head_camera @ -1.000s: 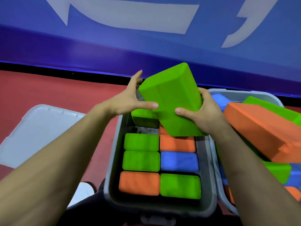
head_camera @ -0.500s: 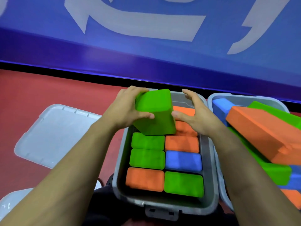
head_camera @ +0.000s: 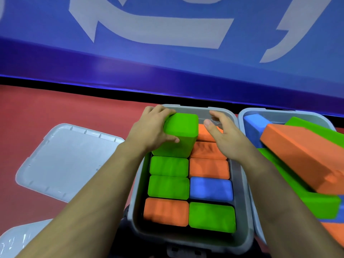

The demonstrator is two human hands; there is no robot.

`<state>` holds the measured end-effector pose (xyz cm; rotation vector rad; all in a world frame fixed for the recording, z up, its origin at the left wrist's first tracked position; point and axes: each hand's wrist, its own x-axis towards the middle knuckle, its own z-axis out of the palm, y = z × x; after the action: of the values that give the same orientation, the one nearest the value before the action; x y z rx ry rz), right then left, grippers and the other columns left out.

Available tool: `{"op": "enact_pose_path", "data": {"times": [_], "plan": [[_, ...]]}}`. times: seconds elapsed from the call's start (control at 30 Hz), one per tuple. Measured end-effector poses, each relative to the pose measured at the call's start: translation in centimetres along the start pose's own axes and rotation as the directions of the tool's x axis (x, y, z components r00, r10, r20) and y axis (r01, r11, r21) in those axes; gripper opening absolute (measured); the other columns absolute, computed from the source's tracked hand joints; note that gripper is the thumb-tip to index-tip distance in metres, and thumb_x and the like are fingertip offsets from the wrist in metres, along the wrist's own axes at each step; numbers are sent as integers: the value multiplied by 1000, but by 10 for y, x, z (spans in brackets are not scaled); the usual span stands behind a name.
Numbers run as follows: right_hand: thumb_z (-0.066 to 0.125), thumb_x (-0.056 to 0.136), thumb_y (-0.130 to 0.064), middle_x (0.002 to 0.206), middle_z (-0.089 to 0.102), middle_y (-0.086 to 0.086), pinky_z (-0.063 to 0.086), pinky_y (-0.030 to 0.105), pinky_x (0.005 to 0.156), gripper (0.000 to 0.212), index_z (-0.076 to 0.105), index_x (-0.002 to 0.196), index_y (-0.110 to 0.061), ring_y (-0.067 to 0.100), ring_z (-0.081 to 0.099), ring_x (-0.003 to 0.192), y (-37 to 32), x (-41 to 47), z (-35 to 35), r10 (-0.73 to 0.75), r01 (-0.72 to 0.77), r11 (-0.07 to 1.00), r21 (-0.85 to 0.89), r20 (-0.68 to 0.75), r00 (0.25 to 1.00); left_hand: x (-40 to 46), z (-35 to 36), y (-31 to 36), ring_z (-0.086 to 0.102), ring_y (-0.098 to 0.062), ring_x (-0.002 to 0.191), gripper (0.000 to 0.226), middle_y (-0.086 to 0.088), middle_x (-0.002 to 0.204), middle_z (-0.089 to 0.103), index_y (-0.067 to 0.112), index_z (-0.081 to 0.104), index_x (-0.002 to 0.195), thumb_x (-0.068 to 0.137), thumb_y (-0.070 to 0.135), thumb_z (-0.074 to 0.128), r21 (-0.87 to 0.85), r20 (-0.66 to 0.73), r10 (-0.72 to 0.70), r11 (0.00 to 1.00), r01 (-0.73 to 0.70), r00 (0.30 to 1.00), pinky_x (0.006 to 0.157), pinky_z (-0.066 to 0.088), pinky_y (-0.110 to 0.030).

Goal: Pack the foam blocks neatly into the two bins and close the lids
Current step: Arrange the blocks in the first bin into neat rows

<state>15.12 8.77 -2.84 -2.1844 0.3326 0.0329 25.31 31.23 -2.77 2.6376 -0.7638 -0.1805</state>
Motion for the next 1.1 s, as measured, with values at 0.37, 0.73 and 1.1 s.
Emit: {"op": "enact_pose_path", "data": {"times": [0.37,0.73,1.1], "plan": [[40,100,-62,156,41,-7,29,42,120,60,37,151,-31,12,39,142,-2,5,0,63,-62,998,17,-6,998,0,63,-24,32,-22,136,90,4,141,49,22,47,143,66,44,90,-80,33,-34,996,37,999,111,36,-43],[42,102,-55,155,42,-1,29,28,108,58,39,151,-24,14,39,141,3,15,28,118,-119,992,49,25,993,31,84,-22,8,-20,150,108,7,153,26,32,24,148,64,98,41,80,219,-237,971,225,946,111,31,-63],[47,104,-39,149,50,3,34,35,113,44,50,144,-22,21,46,137,51,16,67,187,-188,980,-63,-27,982,22,119,-12,17,-31,141,100,-4,147,24,37,24,148,69,98,27,245,350,-337,934,261,874,107,34,-60]]}}
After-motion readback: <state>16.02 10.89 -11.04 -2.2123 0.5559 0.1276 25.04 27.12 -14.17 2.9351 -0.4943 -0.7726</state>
